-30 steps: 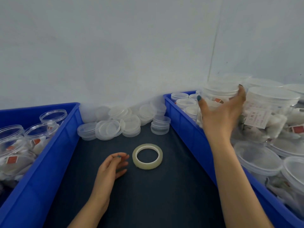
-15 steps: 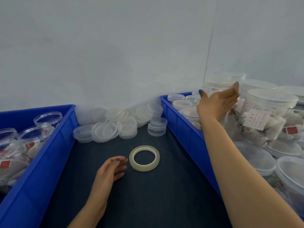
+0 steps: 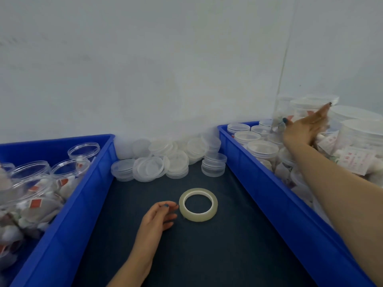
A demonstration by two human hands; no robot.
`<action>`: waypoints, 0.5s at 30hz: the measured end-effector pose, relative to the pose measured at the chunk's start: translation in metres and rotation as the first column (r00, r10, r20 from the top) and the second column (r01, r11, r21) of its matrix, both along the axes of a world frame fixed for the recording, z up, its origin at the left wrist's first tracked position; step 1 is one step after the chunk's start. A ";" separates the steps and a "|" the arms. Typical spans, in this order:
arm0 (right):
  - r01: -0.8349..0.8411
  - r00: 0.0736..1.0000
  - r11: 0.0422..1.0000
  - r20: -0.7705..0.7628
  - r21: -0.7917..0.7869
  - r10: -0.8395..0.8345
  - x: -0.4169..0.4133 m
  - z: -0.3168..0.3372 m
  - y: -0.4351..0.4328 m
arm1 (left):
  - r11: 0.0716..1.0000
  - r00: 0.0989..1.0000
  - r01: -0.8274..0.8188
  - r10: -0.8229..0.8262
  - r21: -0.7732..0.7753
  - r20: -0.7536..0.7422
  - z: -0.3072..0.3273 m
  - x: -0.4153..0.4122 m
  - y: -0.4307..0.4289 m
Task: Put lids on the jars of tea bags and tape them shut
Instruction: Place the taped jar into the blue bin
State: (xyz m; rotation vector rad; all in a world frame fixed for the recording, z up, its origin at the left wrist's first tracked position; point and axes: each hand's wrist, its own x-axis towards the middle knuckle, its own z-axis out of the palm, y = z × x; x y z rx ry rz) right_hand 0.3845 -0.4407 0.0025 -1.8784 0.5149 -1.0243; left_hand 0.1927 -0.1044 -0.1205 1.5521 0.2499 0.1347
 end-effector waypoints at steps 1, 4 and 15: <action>0.007 1.000 1.000 -0.002 -0.008 -0.007 0.001 0.000 -0.002 | 1.000 1.000 -0.001 0.001 0.009 0.001 0.001 0.000 0.000; -0.035 0.999 0.992 -0.039 -0.121 0.030 0.001 0.000 -0.010 | 1.000 1.000 -0.004 0.004 0.012 -0.006 0.002 -0.001 0.000; -0.051 0.994 0.608 -0.097 -0.792 -0.044 -0.008 0.024 0.061 | 0.975 0.996 -0.062 0.048 0.212 0.071 0.006 -0.001 0.002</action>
